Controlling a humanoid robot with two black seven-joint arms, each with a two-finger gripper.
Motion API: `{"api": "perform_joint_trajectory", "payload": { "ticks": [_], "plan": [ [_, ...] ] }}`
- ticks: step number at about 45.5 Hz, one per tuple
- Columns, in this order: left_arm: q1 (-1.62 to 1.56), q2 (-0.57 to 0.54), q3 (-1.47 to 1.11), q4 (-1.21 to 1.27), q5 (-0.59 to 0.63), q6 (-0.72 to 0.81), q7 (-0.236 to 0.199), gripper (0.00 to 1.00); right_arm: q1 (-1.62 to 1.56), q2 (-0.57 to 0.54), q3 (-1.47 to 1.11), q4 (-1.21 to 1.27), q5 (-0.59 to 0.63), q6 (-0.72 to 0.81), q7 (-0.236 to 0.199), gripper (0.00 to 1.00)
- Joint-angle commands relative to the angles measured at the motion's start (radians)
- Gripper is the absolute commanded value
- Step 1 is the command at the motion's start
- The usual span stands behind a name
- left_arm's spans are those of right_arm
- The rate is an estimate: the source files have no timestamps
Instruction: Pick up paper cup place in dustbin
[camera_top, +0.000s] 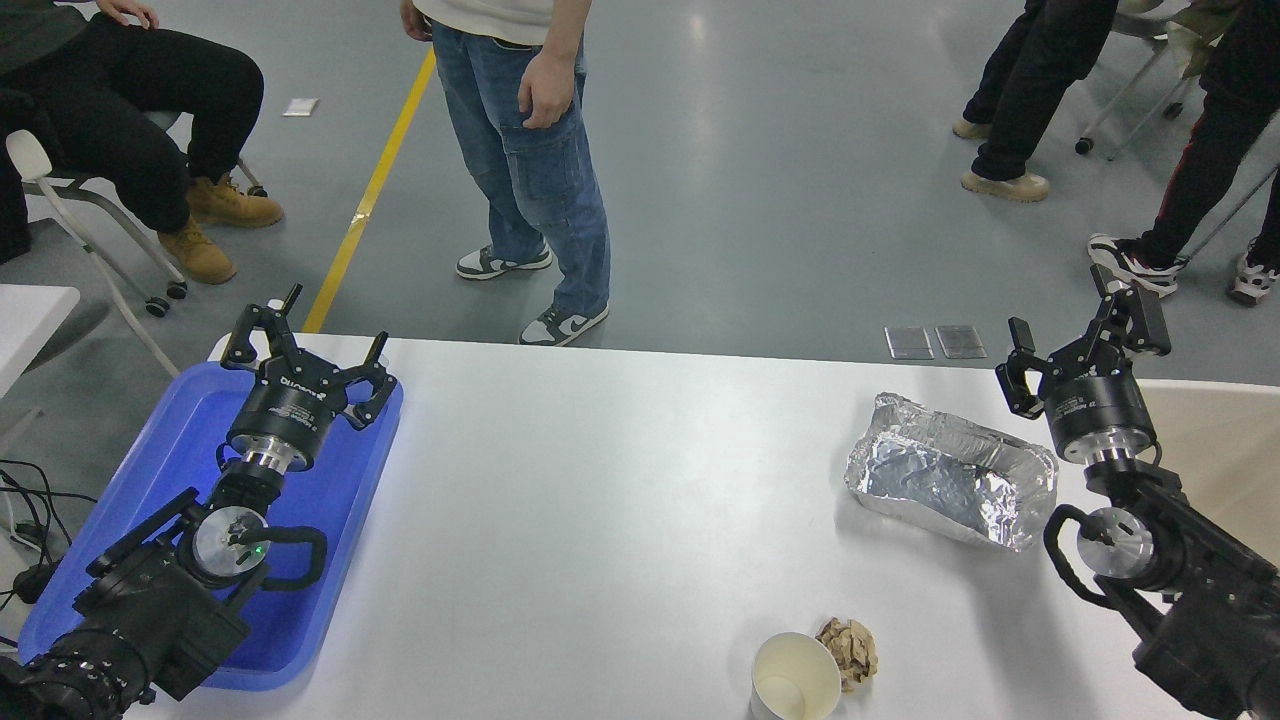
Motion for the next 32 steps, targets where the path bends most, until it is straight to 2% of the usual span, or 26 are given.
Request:
{"api": "perform_joint_trajectory", "payload": {
  "ticks": [1, 26, 32],
  "plan": [
    [0.000, 0.000, 0.001, 0.000, 0.000, 0.000, 0.001, 1.00, -0.003, 0.002, -0.002, -0.001, -0.003, 0.004, 0.000, 1.00],
    [0.000, 0.000, -0.001, 0.000, 0.000, 0.000, 0.001, 1.00, -0.018, -0.024, -0.051, -0.022, -0.002, 0.013, 0.000, 1.00],
    [0.000, 0.000, -0.001, 0.000, 0.000, 0.000, -0.001, 1.00, -0.017, -0.087, -0.087, -0.009, -0.002, 0.013, 0.000, 1.00]
  ]
}}
